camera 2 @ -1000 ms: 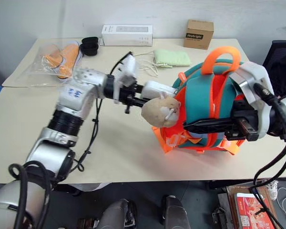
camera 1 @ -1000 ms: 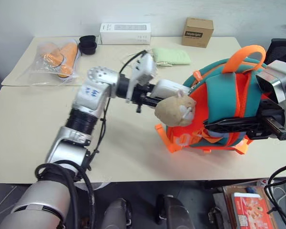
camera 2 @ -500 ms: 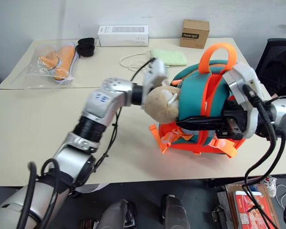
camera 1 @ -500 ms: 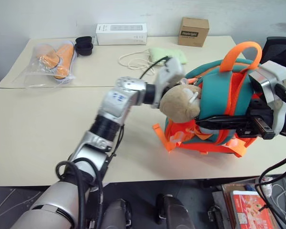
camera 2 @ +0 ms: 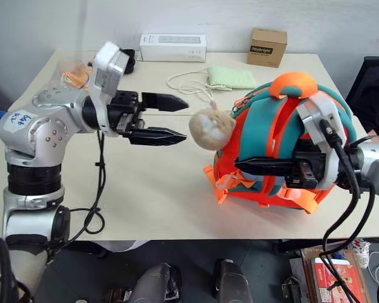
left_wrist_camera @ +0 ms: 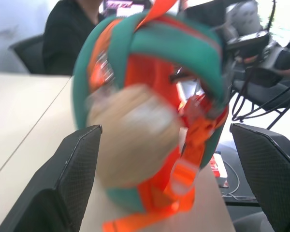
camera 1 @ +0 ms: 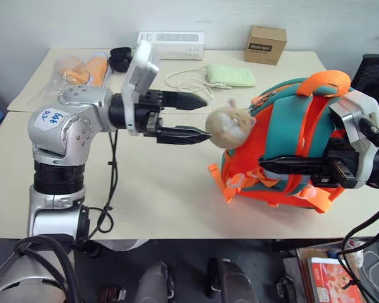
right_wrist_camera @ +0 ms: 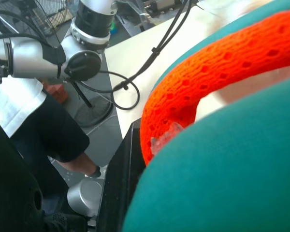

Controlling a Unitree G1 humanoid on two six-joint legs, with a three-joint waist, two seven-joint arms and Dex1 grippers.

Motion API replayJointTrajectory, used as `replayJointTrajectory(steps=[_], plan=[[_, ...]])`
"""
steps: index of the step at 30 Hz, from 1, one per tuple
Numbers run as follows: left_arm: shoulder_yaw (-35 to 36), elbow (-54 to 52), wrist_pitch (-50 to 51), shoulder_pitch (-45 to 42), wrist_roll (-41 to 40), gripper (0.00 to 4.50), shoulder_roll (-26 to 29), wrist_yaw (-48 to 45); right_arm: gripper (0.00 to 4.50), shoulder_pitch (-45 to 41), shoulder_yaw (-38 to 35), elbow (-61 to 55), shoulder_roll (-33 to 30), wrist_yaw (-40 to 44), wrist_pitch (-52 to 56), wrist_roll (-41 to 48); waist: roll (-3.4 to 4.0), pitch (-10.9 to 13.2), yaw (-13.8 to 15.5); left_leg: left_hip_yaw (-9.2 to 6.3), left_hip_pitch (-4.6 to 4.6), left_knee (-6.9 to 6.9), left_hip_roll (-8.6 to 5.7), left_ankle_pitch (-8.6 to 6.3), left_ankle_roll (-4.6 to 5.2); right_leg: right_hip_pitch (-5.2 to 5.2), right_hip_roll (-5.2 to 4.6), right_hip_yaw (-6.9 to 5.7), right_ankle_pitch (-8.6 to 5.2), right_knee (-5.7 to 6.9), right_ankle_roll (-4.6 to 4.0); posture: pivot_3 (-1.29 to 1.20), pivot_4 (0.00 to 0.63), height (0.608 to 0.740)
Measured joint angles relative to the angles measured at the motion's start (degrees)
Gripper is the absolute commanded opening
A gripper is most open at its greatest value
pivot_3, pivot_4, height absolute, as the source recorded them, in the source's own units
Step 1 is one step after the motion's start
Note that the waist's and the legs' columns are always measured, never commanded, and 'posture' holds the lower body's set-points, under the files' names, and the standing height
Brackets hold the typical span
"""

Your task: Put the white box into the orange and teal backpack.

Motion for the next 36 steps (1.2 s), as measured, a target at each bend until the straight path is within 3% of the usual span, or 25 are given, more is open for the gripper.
replayJointTrajectory(steps=[5, 9, 14, 19, 22, 28, 33, 36], plan=[[-9.32, 5.58, -12.96, 0.09, 12.96, 4.45, -5.74, 9.47, 0.00, 1.40, -1.40, -0.42, -0.02, -1.17, -0.02, 1.76, 0.00, 0.00, 0.20, 0.02, 0.02, 0.01, -0.01, 0.01, 0.02, 0.00, 0.04, -0.04, 0.01, 0.01, 0.02, 0.00, 0.150, 0.740], [-11.33, 11.28, -20.60, -0.02, 18.74, 4.45, -7.10, 12.75, 0.00, 2.89, -1.44, -0.88, -0.02, -2.27, -0.16, 2.21, 0.00, 0.00, -0.09, 0.11, 0.01, -0.07, 0.05, 0.00, 0.02, -0.10, 0.01, -0.06, 0.01, -0.01, 0.01, 0.00, 0.150, 0.740], [-8.23, 13.70, -21.99, -0.25, 16.49, 4.45, -7.00, 11.20, 0.00, 4.64, -1.67, -2.44, -0.01, -3.42, -0.45, 3.23, 0.00, 0.00, -0.04, 0.10, 0.00, -0.06, 0.09, 0.00, 0.02, -0.10, 0.01, -0.11, 0.01, 0.00, 0.01, 0.00, 0.150, 0.740], [-2.84, 13.97, -16.15, -3.92, 9.75, 4.45, -0.58, 4.04, 0.00, 5.95, -2.38, -2.52, -0.19, -3.88, -0.43, 3.65, 0.00, 0.00, -0.12, 0.10, 0.00, -0.06, 0.09, 0.00, 0.02, -0.10, 0.13, -0.18, 0.01, 0.00, 0.01, 0.00, 0.150, 0.740], [-3.56, 17.23, -19.50, -5.99, 11.27, 4.45, 0.73, 1.25, 0.00, 6.05, -3.38, -2.52, -0.53, -3.92, -0.42, 3.94, 0.00, 0.00, 0.24, 0.11, 0.02, -0.03, 0.03, 0.01, 0.03, -0.07, 0.15, -0.24, 0.02, 0.00, 0.03, 0.00, 0.150, 0.740], [-7.92, 28.56, -22.71, -7.27, 13.75, 4.45, -6.03, -2.06, 0.00, 6.01, -3.57, -2.36, -0.55, -4.18, -0.41, 4.48, -0.01, 0.00, 0.30, 0.10, -0.10, 0.16, -0.03, -0.12, 0.28, -0.03, 0.09, -0.25, 0.07, -0.06, 0.12, 0.00, 0.150, 0.740], [-9.36, 37.62, -26.67, -14.26, 17.01, 4.45, -12.62, -0.54, 0.00, 4.40, -3.65, -2.11, -0.32, -5.87, -0.40, 8.03, -0.02, 0.01, 0.15, 0.11, -0.13, 0.14, -0.05, -0.14, 0.29, -0.09, 0.06, -0.25, 0.08, -0.09, 0.14, 0.00, 0.150, 0.740], [-9.92, 42.34, -30.44, -15.88, 19.17, 3.88, -14.34, -0.37, 0.00, 4.51, -3.69, -2.13, -0.16, -6.92, -0.42, 9.45, -0.02, 0.01, -0.13, 0.15, -0.07, 0.13, -0.01, -0.14, 0.28, -0.09, 0.05, -0.22, 0.08, -0.06, 0.14, 0.00, 0.150, 0.740]])
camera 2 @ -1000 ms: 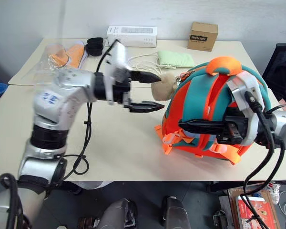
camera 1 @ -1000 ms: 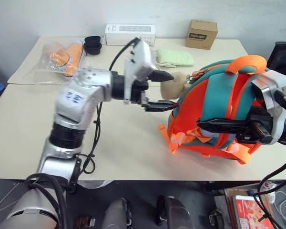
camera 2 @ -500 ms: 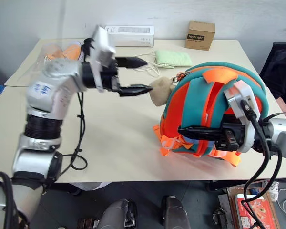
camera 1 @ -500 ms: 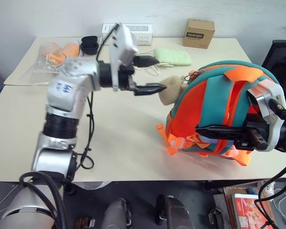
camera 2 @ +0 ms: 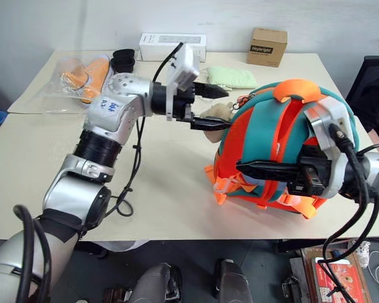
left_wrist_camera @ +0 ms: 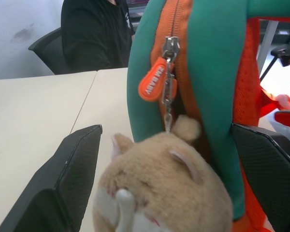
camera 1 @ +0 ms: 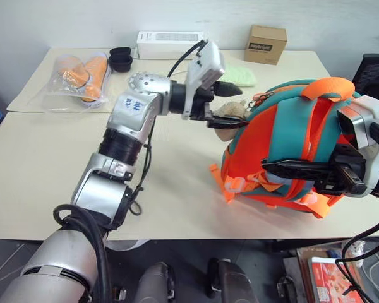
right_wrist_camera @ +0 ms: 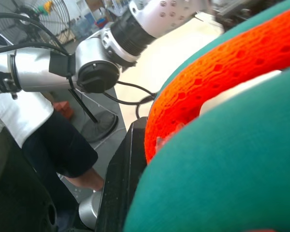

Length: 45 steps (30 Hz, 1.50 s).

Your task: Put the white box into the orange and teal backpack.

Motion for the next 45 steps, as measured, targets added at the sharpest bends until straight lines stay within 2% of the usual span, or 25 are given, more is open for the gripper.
replayJointTrajectory(steps=[9, 12, 13, 18, 24, 28, 32, 35, 37, 38, 41, 45], plan=[[-0.06, 2.92, -1.13, 0.09, 1.62, 1.10, 0.64, -3.45, 0.00, 0.30, 0.00, 0.10, 0.06, -0.99, -0.51, 0.14, 0.00, 0.00, 0.11, 0.00, -0.04, 0.01, -0.01, -0.03, 0.03, -0.03, -0.02, -0.01, -0.01, -0.01, -0.01, 0.00, 0.150, 0.740], [-0.10, 2.78, -1.16, 0.17, 2.12, 0.39, 2.04, -4.85, 0.00, 0.84, -0.10, 0.09, 0.05, -0.92, -1.06, 0.08, 0.00, 0.00, 0.06, 0.00, -0.04, 0.01, 0.00, -0.03, 0.03, -0.03, -0.02, -0.01, -0.01, 0.00, -0.01, 0.00, 0.150, 0.740], [-0.16, 2.69, -1.24, 0.30, 2.35, 0.27, 2.68, -5.40, 0.00, 1.09, -0.11, 0.10, 0.05, -0.89, -1.11, 0.03, 0.00, 0.00, 0.01, 0.00, -0.03, 0.01, 0.01, -0.03, 0.02, -0.03, -0.01, -0.01, -0.01, 0.00, -0.01, 0.00, 0.150, 0.740], [-1.64, 2.86, -5.14, 0.58, 6.03, 0.27, 6.82, -7.49, 0.00, 2.81, -0.23, 0.09, 0.04, -0.02, -1.58, -1.11, 0.00, 0.00, -0.04, 0.01, -0.03, 0.01, 0.01, -0.03, 0.02, -0.04, -0.01, 0.00, -0.01, 0.00, -0.01, 0.00, 0.150, 0.740], [-6.05, 3.62, -19.57, 2.71, 12.82, 0.27, 11.77, -11.22, 0.00, 4.56, -2.28, 0.09, 0.04, 0.62, -2.46, -1.83, 0.01, 0.00, 0.00, 0.02, -0.02, 0.01, 0.01, -0.04, 0.02, -0.04, -0.04, 0.01, -0.01, 0.00, -0.02, 0.00, 0.150, 0.740], [-10.27, 6.07, -29.03, 5.33, 18.39, 0.27, 10.01, -8.70, 0.00, 4.58, -2.27, 0.11, 0.04, 0.73, -2.64, -2.48, 0.00, 0.00, 0.16, 0.02, -0.05, 0.05, 0.00, -0.07, 0.07, -0.04, -0.16, 0.01, -0.01, 0.00, -0.01, 0.00, 0.150, 0.740], [-12.22, 7.53, -33.07, 6.89, 22.03, 0.27, 5.83, -4.26, 0.00, 4.58, -2.27, 0.20, 0.04, 0.85, -3.13, -3.38, 0.00, 0.00, 0.34, 0.02, -0.05, 0.07, -0.06, -0.13, 0.18, -0.04, -0.24, 0.01, 0.00, -0.01, 0.00, 0.00, 0.150, 0.740], [-12.47, 7.35, -32.52, 8.94, 22.44, 0.27, 3.50, -2.82, 0.00, 4.63, -2.20, 0.25, 0.08, 0.84, -4.36, -5.79, 0.00, 0.00, 0.20, 0.04, -0.06, 0.09, -0.07, -0.15, 0.22, -0.04, -0.24, 0.02, 0.01, -0.01, 0.02, 0.00, 0.150, 0.740], [-11.79, 5.63, -30.11, 10.00, 21.86, 0.94, 3.37, -3.11, 0.00, 4.63, -1.59, 0.44, 0.22, 0.40, -6.04, -9.28, 0.00, 0.00, 0.00, 0.05, -0.04, 0.09, -0.04, -0.15, 0.21, -0.04, -0.24, 0.03, 0.01, 0.01, 0.02, 0.00, 0.150, 0.740], [-11.36, 4.48, -28.63, 10.54, 21.23, 1.19, 3.69, -3.99, 0.66, 4.62, -0.99, 0.73, 0.22, 0.34, -6.55, -10.78, 0.01, 0.00, -0.04, 0.05, -0.03, 0.09, -0.03, -0.14, 0.20, -0.04, -0.22, 0.03, 0.01, 0.01, 0.02, 0.00, 0.150, 0.740], [-9.09, -2.52, -20.37, 14.82, 16.36, 2.20, 6.14, -9.33, 1.59, 5.72, 0.26, 2.35, 0.21, 1.91, -7.63, -14.85, 0.01, -0.01, -0.32, 0.06, -0.03, 0.08, 0.02, -0.13, 0.16, -0.04, -0.10, 0.01, 0.00, 0.02, 0.00, 0.00, 0.150, 0.740], [-5.78, -10.45, -9.78, 18.76, 11.92, 3.44, 10.23, -11.61, 2.98, 7.65, 0.15, 5.04, -1.67, 6.18, -8.07, -18.08, 0.02, -0.01, -0.40, 0.07, -0.02, 0.09, -0.02, -0.12, 0.16, -0.03, -0.06, 0.04, 0.00, 0.04, 0.00, 0.00, 0.150, 0.740]])
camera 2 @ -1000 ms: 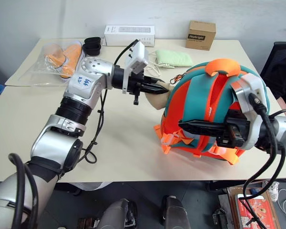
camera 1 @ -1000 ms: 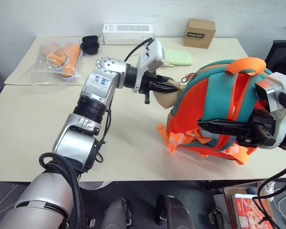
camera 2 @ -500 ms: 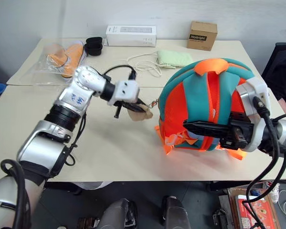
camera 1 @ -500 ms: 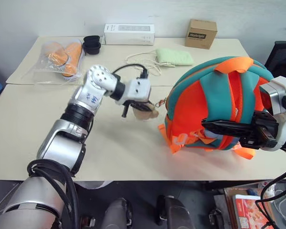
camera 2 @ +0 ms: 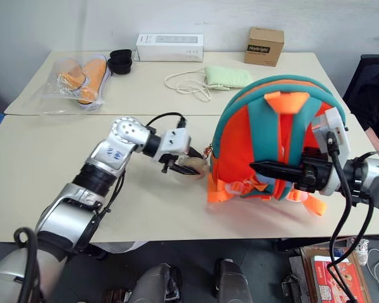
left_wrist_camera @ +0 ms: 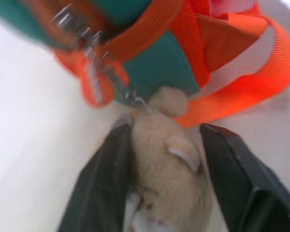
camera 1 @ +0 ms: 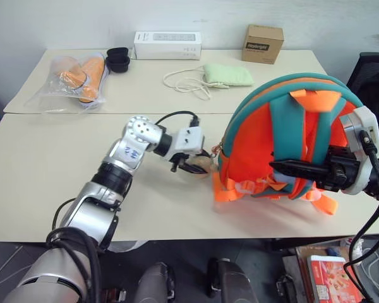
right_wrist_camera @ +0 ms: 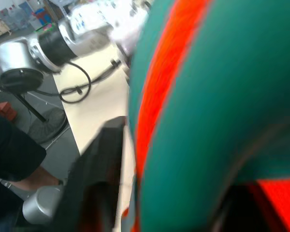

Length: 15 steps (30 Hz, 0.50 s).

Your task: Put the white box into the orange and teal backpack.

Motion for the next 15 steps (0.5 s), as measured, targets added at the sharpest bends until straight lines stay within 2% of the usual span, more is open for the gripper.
replayJointTrajectory(steps=[3, 4, 8, 10, 15], plan=[[5.10, -9.57, 13.58, 5.30, -8.01, 4.43, 5.07, -2.65, 4.07, 4.13, -2.78, 5.44, -5.71, 6.67, -0.52, -3.93, 0.00, 0.00, -0.08, 0.00, -0.01, -0.01, 0.00, 0.00, 0.00, 0.01, 0.00, 0.02, 0.00, 0.00, 0.00, 0.00, 0.150, 0.740], [6.36, -10.70, 16.30, 6.05, -9.56, 4.50, 6.34, -3.09, 4.44, 4.77, -3.92, 6.87, -6.51, 7.96, -0.57, -4.86, 0.00, 0.00, -0.09, -0.01, 0.00, 0.01, 0.02, 0.00, 0.00, 0.03, 0.01, 0.01, 0.00, -0.01, 0.00, 0.00, 0.150, 0.740], [13.29, -18.37, 27.09, 9.11, -17.60, 4.50, 13.24, -3.86, 4.49, 11.65, -11.81, 14.21, -11.42, 18.26, -0.88, -8.32, 0.00, 0.00, 0.13, -0.02, 0.02, 0.01, 0.02, 0.01, 0.00, 0.08, 0.02, 0.01, 0.00, -0.03, 0.01, 0.00, 0.150, 0.740], [19.39, -22.10, 32.83, 11.67, -22.29, 4.50, 19.64, -4.01, 4.49, 16.83, -17.75, 21.82, -13.26, 24.70, -4.12, -13.59, 0.00, 0.00, 0.02, -0.01, 0.10, 0.00, 0.03, 0.00, -0.02, 0.14, 0.07, 0.01, 0.00, -0.05, 0.01, 0.00, 0.150, 0.740], [26.80, -26.44, 39.17, 13.93, -29.30, 4.50, 25.58, -3.38, 4.49, 16.55, -22.59, 32.91, -15.22, 29.59, -6.81, -18.72, 0.01, 0.00, -0.18, -0.01, 0.20, 0.00, 0.03, -0.03, -0.07, 0.21, 0.02, 0.04, 0.00, -0.05, 0.03, 0.00, 0.150, 0.740]])
